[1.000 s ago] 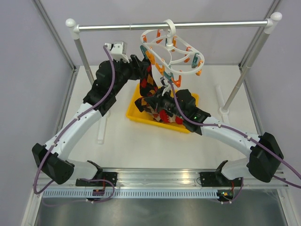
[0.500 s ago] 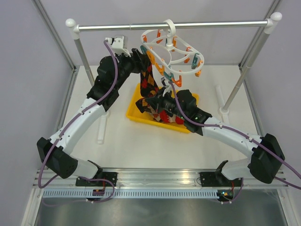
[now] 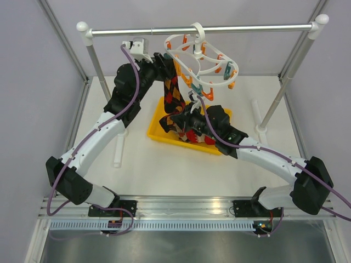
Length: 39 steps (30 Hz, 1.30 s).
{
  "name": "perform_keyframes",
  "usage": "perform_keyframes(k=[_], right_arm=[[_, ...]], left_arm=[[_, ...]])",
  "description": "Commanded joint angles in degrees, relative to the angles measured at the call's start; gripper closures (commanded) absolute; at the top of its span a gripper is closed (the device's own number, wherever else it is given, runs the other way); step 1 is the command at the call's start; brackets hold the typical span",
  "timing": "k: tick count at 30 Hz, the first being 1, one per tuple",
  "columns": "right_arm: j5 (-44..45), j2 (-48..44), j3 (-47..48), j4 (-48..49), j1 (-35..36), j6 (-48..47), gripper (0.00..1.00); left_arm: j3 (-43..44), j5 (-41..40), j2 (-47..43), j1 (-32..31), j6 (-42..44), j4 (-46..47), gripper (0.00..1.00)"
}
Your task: Remove the socks clipped to the hanger
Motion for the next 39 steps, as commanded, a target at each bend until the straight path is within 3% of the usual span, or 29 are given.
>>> perform_keyframes(k=[1,10,15,22,26,32,39], right_arm=[[-0.08,-1.62,-0.27,1.02,0.19,-0.26,0.95],[0.27,-1.54,-0.44,1.02,0.28,-0.26,0.95],[0.62,-1.63,-0.27,0.93,0.19,-0.35,0.95],[1.67,-1.63,0.0,0.75,0.19,-0.35,0.94],[3.25,-1.71,0.61,-0.04,0.1,-0.44,0.94],[8.26,-1.36,1.76,-2.14,-0.16,-0.62,0.94],[11.43,2.23,3.07,-2.94,-2.88,0.26,0.94]], left_arm=[[1.95,-0.77,0.23,0.35,-1.29,4.43,0.38],[0.19,-0.25,-0.21,0.35,-3.05,7.77,0.44],[0.1,0.1,-0.12,0.35,-3.49,7.77,0.53],[0.19,0.46,-0.12,0.35,-3.49,7.77,0.83],[0.28,0.63,-0.12,0.35,-3.67,7.77,0.92],[0.19,0.63,-0.21,0.35,-3.75,7.51,0.92],[0.01,0.72,-0.39,0.35,-3.75,7.24,0.77]])
